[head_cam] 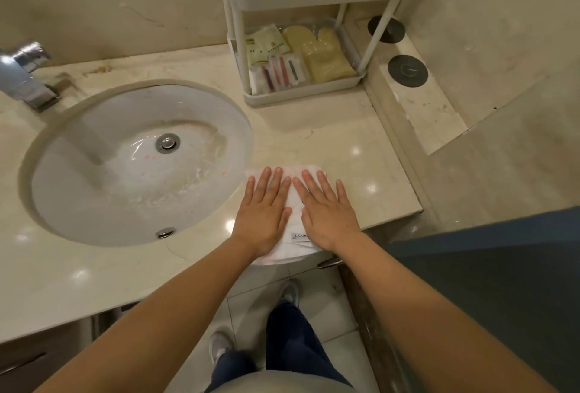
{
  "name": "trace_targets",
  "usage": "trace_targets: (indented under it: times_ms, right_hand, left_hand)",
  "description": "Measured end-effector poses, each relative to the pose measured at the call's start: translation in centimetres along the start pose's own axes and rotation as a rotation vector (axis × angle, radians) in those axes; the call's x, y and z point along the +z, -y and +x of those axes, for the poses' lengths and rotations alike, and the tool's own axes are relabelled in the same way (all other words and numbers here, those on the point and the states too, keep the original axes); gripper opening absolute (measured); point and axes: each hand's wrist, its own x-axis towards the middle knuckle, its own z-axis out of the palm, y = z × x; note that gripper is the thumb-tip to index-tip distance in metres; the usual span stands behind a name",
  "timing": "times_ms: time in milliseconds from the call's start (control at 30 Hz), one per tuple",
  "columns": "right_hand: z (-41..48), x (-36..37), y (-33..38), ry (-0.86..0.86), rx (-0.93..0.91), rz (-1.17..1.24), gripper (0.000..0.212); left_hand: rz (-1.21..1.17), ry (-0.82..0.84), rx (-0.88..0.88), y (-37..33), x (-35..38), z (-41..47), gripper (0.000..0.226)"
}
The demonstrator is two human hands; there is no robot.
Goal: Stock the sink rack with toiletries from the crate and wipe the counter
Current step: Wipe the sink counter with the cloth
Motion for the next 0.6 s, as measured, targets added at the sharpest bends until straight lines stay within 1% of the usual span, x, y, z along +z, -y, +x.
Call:
trace_targets:
  times_ms: [167,400,600]
  right_hand:
    - [0.9,-1.2,-3.1,0.035,0.03,-0.022,0.064]
    - [2.1,-2.5,-8.1,0.041,0.065,-0.034,0.065]
    - [2.4,-3.7,-12.0,0.06,0.116,-0.027,0.066]
  left_hand:
    - [-0.024,-0.005,0.003,-2.1,-0.1,3.1,0.066]
    - [-0.028,-0.008,0.01,-5.4,0.2,7.6,0.066]
    - [-0.02,0.018,0.008,-8.5,0.5,11.2,0.066]
